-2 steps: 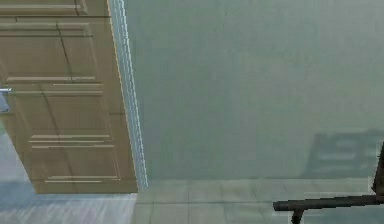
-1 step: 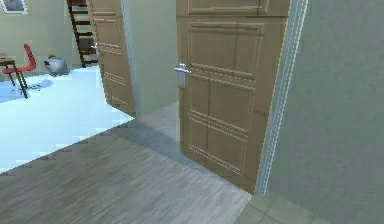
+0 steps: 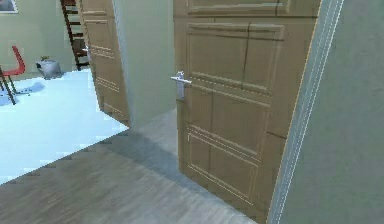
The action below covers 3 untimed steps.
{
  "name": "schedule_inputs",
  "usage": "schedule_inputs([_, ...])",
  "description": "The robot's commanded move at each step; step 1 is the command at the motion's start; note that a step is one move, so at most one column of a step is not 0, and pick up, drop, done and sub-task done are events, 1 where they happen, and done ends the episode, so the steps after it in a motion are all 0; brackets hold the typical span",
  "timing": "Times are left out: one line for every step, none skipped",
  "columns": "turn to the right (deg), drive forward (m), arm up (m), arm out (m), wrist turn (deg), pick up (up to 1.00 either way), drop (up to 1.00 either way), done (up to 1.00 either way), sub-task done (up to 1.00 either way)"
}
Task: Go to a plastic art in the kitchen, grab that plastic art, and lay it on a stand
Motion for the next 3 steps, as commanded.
schedule_inputs([-45.0, 0.00, 0.00, 0.00, 0.0, 0.00, 0.00, 0.00, 0.00])
schedule_inputs([-45.0, 0.00, 0.00, 0.00, 0.0, 0.00, 0.00, 0.00, 0.00])
schedule_inputs([-18.0, 0.00, 0.00, 0.00, 0.0, 0.00, 0.00, 0.00, 0.00])
